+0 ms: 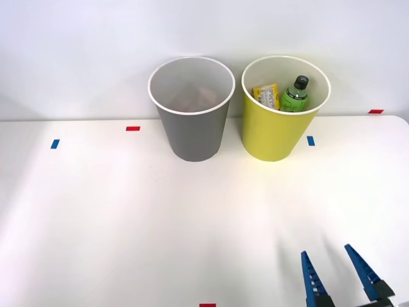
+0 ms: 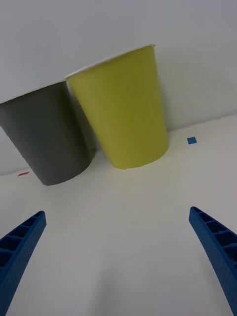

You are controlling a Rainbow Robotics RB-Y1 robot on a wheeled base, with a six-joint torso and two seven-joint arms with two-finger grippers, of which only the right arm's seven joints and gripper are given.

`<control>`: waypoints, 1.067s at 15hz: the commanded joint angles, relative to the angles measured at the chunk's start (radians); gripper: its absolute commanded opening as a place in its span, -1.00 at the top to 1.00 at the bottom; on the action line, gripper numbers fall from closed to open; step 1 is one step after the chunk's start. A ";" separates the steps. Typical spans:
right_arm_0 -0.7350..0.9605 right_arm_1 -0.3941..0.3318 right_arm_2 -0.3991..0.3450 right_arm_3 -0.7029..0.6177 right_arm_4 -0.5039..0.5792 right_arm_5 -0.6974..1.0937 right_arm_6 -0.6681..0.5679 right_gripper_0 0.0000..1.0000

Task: Put cans in the gray bin, plastic bottles in the light green bin

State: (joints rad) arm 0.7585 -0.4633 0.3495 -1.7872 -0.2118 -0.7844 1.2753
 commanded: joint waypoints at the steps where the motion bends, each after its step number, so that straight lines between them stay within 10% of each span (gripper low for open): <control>1: 0.084 0.000 -0.010 0.000 0.028 -0.049 -0.004 -1.00; 16: 0.214 0.160 -0.023 0.094 0.094 -0.199 0.271 -1.00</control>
State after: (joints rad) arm 0.9721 -0.3035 0.3270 -1.6939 -0.1211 -0.9828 1.5435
